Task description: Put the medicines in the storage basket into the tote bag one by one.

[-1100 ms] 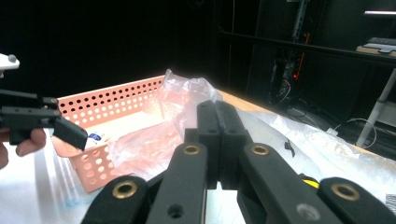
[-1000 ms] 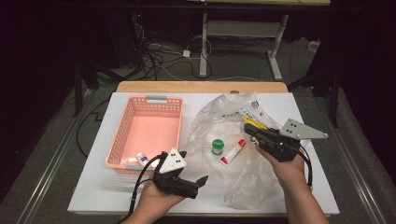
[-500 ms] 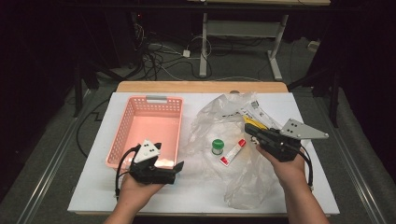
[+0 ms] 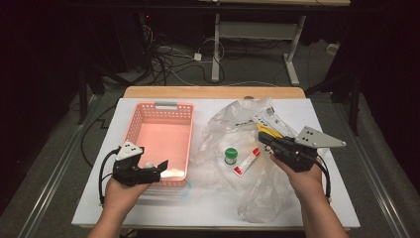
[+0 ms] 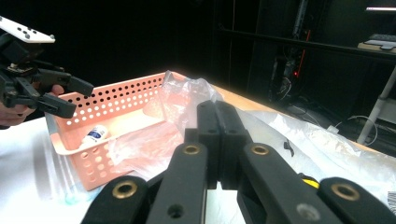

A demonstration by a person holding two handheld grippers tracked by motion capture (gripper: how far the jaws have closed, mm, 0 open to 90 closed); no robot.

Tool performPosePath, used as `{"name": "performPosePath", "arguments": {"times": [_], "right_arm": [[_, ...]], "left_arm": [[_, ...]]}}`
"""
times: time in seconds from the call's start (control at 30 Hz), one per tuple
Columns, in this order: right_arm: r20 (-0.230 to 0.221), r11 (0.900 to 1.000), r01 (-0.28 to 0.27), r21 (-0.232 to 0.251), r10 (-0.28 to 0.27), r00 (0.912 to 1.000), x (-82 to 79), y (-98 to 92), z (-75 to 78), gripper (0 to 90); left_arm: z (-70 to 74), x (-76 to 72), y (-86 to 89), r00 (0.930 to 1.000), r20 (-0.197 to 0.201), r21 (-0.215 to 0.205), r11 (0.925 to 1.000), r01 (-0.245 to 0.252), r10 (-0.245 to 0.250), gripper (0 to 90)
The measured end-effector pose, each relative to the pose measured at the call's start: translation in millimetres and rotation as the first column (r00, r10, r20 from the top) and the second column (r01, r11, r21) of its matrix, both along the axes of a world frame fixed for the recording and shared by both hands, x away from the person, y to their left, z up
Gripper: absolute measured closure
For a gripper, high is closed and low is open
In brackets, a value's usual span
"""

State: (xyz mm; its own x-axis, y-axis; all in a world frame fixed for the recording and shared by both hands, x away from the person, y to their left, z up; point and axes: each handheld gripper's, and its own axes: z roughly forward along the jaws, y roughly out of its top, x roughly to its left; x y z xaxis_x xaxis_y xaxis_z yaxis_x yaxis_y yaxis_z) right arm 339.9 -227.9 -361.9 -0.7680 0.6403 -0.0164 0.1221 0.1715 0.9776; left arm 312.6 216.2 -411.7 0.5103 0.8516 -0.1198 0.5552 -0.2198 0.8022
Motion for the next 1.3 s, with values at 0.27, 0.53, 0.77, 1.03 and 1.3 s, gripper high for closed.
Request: {"name": "performPosePath", "arguments": {"times": [0.27, 0.53, 0.77, 1.03, 1.3], "right_arm": [[-0.003, 1.0, -0.002, 0.0, 0.002, 1.0, 0.2, 0.3, -0.6, 90.0], [0.0, 1.0, -0.002, 0.003, 0.002, 1.0, -0.3, -0.1, 0.4, 90.0], [0.005, 1.0, -0.004, 0.005, 0.004, 1.0, -0.8, -1.2, 1.4, 90.0], [0.013, 1.0, -0.003, 0.011, 0.003, 0.9999, -2.2, -2.4, 3.6, 90.0], [0.02, 1.0, -0.004, 0.018, 0.004, 0.9998, -4.4, -3.9, 6.4, 90.0]], "left_arm": [[-3.0, 6.7, 16.0, 0.9991, -0.031, 0.017, 0.9994, -0.029, 0.03, 9.2], [2.7, 25.7, 17.5, 0.9918, -0.125, 0.057, 0.9982, -0.017, 0.024, 15.5], [0.3, 50.2, 13.8, 0.9387, -0.339, 0.133, 0.9909, -0.021, 0.066, 22.6], [-8.7, 61.7, 8.5, 0.8495, -0.516, 0.178, 0.9838, -0.017, 0.108, 25.8], [-13.3, 73.0, 9.8, 0.7841, -0.606, 0.175, 0.984, -0.033, 0.134, 29.0]]}}
